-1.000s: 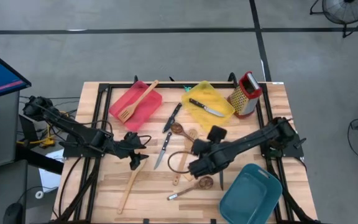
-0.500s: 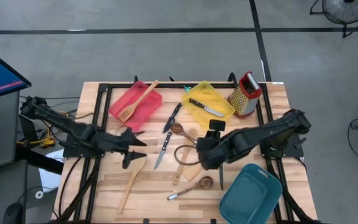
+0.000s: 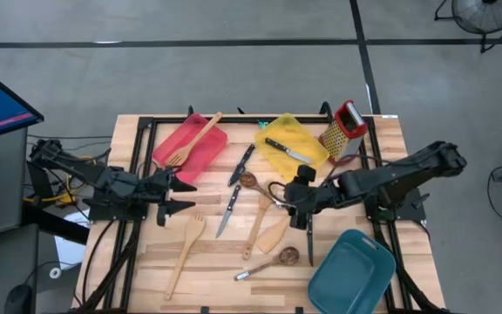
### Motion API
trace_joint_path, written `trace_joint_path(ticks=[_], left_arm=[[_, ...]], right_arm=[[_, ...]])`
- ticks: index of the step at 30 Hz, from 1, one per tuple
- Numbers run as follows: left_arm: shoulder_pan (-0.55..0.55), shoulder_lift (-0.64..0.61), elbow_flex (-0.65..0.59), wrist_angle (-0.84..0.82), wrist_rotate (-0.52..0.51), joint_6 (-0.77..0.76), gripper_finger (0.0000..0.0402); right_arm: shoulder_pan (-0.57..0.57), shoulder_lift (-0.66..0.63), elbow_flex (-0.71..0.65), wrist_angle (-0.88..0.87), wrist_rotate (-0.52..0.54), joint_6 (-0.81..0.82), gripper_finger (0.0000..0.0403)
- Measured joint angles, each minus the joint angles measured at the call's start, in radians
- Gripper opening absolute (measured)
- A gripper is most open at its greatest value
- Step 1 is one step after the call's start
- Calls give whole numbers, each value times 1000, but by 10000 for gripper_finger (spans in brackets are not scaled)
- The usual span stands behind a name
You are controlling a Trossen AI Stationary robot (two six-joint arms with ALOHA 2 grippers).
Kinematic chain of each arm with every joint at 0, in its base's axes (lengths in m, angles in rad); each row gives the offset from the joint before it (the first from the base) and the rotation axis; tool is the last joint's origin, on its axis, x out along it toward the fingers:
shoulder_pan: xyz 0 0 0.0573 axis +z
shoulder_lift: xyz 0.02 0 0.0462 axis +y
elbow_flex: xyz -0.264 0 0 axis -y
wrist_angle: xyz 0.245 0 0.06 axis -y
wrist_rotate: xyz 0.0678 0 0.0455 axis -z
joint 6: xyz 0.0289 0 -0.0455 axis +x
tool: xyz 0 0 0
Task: Pick & Place Kitchen Items
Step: Put the top wooden serving spoon into the blue bin
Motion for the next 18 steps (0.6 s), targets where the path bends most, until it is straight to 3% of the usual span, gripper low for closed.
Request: trace_joint_path(ticks=[6,18], left_arm=[[0,0,0,-1,-6,0,227],[0,48,0,-1,-78,1,227]], right_arm=[[-29,31,-107,123,-94,-26,243],[-114,239,-122,181,-93,60,240]])
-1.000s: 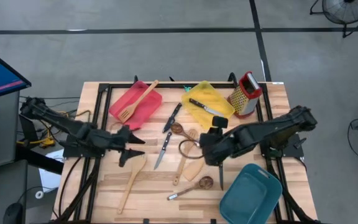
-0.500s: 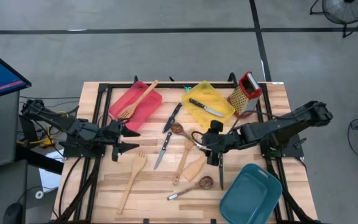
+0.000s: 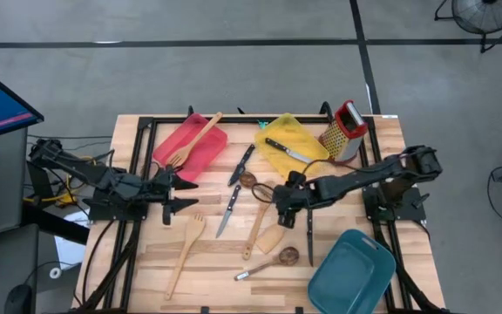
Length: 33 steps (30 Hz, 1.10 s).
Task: Pick & Place Kitchen Items
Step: Put the top wooden serving spoon into the blue bin
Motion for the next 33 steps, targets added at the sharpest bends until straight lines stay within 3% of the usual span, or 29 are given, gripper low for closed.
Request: trace_joint_path(ticks=[9,22,25,31,33], left_arm=[[2,101,0,6,0,-3,227],[2,133,0,12,0,-3,227],[2,132,0,14,0,-2,227],[2,132,0,17,0,-2,227],[2,132,0,17,0,-2,227]], right_arm=[[-73,116,79,136,0,-41,240],[-128,282,132,150,-30,-36,229],[-136,282,132,150,-73,-28,192],[-140,282,132,145,-84,7,57],[-143,282,131,146,-81,18,34]])
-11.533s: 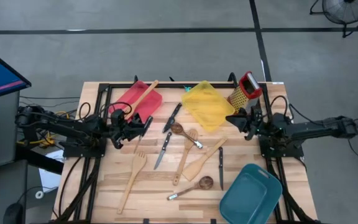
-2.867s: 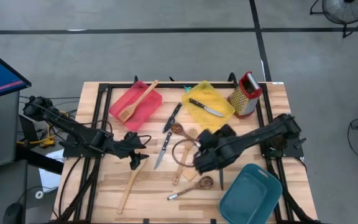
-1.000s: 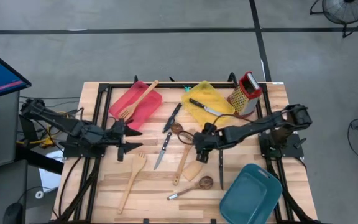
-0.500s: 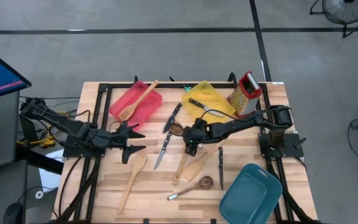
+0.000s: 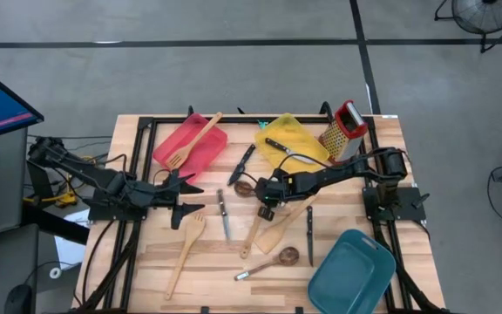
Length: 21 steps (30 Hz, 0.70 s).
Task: Pick & Place Kitchen Items
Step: Put the top wooden serving spoon into the blue bin
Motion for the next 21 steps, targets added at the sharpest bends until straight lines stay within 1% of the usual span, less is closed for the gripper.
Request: trace_joint_path(ticks=[4,9,12,15,21], left_arm=[[0,0,0,0,0,0,227],[0,0,0,0,0,0,227],[0,0,0,1,0,0,227],[0,0,0,4,0,0,227],[0,0,0,7,0,1,227]], right_arm=[[-5,-1,-1,19,18,28,35],[-5,-76,-7,13,51,37,35],[-5,-172,-6,20,57,34,35],[5,-295,-6,24,65,29,35],[77,-559,-4,91,105,-53,35]])
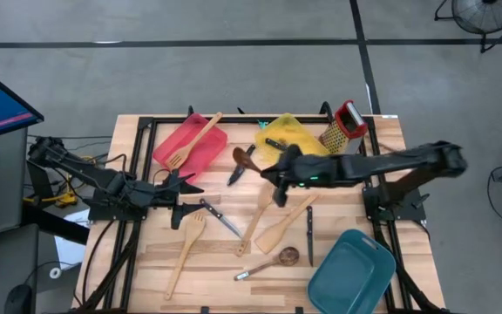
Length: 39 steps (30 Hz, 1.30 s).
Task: Pick & Place Kitchen Items
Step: Put the top wooden serving spoon into the blue bin
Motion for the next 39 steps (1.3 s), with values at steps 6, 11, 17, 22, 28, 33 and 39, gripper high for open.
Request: trace_joint_path(ticks=[6,11,17,22,28,33,39], left_arm=[[0,0,0,5,-18,0,227],[0,0,0,12,-38,0,227],[0,0,0,29,-45,0,227],[0,0,0,47,-61,0,227],[0,0,0,54,-62,0,227],[0,0,0,57,-64,0,227],[0,0,0,57,-64,23,227]], right_arm=[[96,-186,1,88,0,-83,35],[210,-266,1,208,-59,-251,35],[351,-281,1,364,-195,-479,42],[429,-262,1,436,-213,-589,35],[451,-255,1,446,-202,-588,35],[452,-255,1,308,-104,-447,35],[482,-255,1,21,-18,-91,35]])
